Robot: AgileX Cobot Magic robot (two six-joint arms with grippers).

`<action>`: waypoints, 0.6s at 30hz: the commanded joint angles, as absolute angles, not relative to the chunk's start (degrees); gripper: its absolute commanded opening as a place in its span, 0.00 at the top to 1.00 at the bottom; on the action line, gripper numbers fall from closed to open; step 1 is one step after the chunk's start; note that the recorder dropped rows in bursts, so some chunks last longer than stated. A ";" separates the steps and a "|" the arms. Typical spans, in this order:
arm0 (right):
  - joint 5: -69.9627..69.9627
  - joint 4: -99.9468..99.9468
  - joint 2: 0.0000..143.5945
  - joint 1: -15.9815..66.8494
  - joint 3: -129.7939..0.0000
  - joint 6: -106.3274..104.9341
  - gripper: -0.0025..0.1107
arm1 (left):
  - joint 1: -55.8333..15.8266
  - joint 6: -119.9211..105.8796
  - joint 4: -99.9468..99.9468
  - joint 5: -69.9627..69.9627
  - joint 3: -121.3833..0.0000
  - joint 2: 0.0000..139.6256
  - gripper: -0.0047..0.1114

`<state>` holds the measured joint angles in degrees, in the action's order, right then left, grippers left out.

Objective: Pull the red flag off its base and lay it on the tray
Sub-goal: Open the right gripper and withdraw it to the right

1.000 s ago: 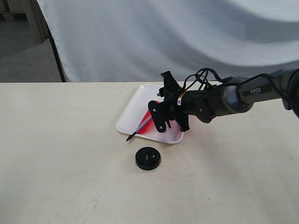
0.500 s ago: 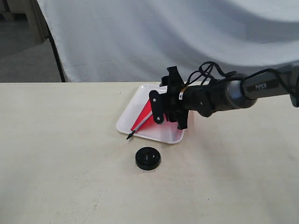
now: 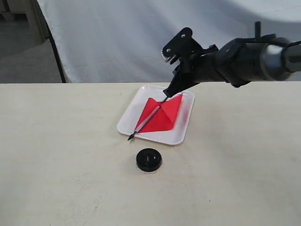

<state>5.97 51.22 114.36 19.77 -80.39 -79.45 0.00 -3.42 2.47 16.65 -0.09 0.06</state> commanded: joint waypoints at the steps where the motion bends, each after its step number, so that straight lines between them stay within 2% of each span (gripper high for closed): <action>1: 24.99 48.95 112.19 15.65 -80.58 -67.82 0.98 | 0.02 -3.24 2.73 16.20 0.00 0.00 0.96; 6: 39.67 14.86 110.58 13.85 -80.58 -37.08 0.98 | 0.02 -3.24 2.73 16.20 0.00 0.00 0.96; 10: 58.23 -10.05 109.48 13.45 -80.58 -12.87 0.98 | 0.02 -3.24 2.73 16.20 0.00 0.00 0.96; 13: 69.59 -9.68 107.98 10.43 -80.17 -7.72 0.98 | 0.02 -3.24 2.73 16.20 0.00 0.00 0.96; 18: 66.05 1.35 97.46 0.96 -72.63 -7.10 0.98 | 0.02 -3.24 2.73 16.20 0.00 0.00 0.96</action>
<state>67.37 -2.86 103.46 5.21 -76.45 -7.93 0.00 -3.42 2.47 16.65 -0.09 0.06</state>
